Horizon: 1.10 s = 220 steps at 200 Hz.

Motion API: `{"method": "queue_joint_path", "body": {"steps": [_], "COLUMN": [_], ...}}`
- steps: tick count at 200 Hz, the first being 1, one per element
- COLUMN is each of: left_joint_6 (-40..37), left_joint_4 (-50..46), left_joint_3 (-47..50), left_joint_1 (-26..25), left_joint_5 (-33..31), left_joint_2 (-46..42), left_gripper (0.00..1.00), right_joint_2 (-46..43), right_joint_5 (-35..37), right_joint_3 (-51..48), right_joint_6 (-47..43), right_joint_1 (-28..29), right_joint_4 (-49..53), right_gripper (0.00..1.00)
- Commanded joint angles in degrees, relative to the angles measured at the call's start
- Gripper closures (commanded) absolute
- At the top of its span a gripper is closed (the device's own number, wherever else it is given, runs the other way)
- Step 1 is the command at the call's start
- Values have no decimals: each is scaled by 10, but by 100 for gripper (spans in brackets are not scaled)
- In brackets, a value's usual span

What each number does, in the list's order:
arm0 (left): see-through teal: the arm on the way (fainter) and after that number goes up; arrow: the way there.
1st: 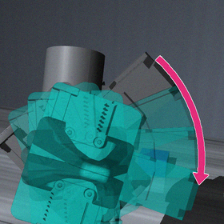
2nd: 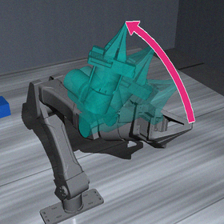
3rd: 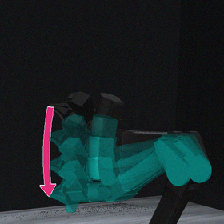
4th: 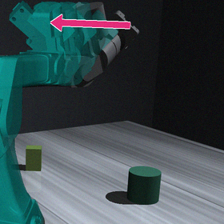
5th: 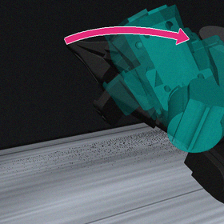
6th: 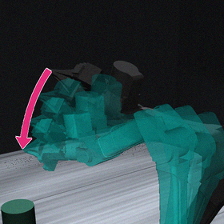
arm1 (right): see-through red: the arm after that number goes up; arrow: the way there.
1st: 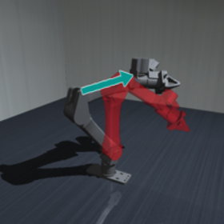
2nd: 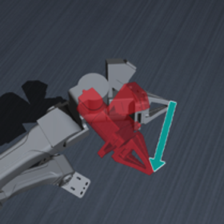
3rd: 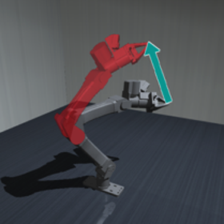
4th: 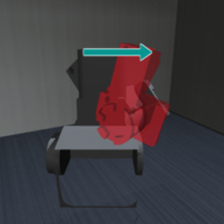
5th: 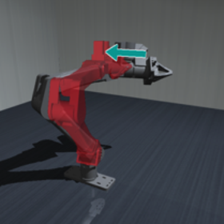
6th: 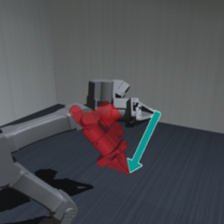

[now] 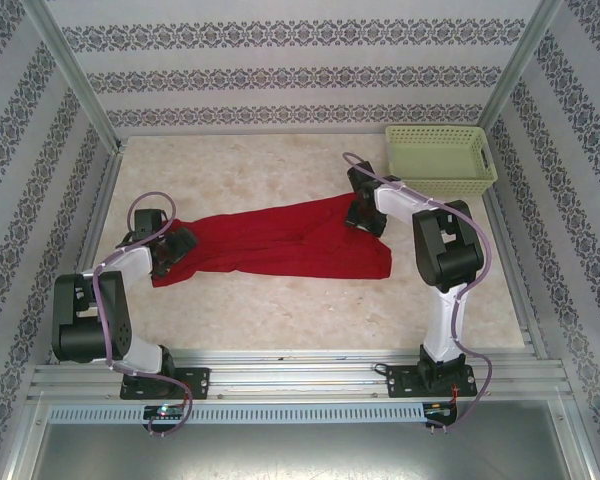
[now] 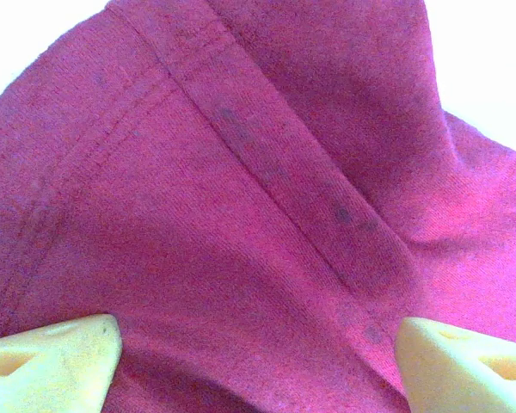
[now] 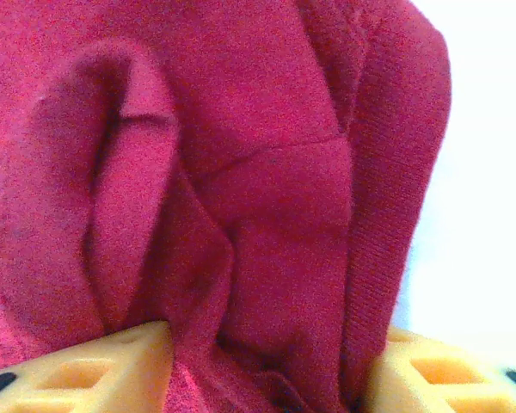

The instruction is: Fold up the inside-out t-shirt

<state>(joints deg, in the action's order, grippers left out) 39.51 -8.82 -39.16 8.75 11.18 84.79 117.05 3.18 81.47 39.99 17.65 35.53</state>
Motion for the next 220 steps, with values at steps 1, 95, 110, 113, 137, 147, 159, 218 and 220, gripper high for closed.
{"method": "queue_joint_path", "body": {"steps": [1, 95, 110, 113, 137, 147, 159, 218, 220], "left_joint_6": [7, 5, 1, 1, -10, -16, -24, -53, -54], "left_joint_4": [-47, -59, -70, -72, -101, -116, -138, -206, -210], "left_joint_3": [30, 54, 58, 59, 58, 55, 50, 26, 24], "left_joint_1": [12, 8, 5, 4, -10, -18, -26, -59, -62], "left_joint_5": [-11, -3, -6, -7, -21, -30, -44, -86, -88], "left_joint_2": [9, -27, -40, -44, -77, -94, -116, -193, -192], "left_gripper": [15, 15, 15, 15, 15, 14, 14, 15, 15], "right_joint_2": [22, -92, -110, -114, -147, -163, -181, -232, -232], "right_joint_5": [-63, -64, -56, -56, -54, -41, -25, 23, 23], "right_joint_3": [-13, -92, -103, -105, -129, -136, -141, -157, -158], "right_joint_6": [7, -25, -36, -37, -51, -59, -72, -110, -111], "right_joint_1": [21, -27, -38, -40, -53, -56, -57, -60, -60], "right_joint_4": [-28, -54, -46, -46, -39, -29, -13, 22, 23], "right_gripper": [53, 100, 100, 100, 100, 100, 100, 100, 100]}}
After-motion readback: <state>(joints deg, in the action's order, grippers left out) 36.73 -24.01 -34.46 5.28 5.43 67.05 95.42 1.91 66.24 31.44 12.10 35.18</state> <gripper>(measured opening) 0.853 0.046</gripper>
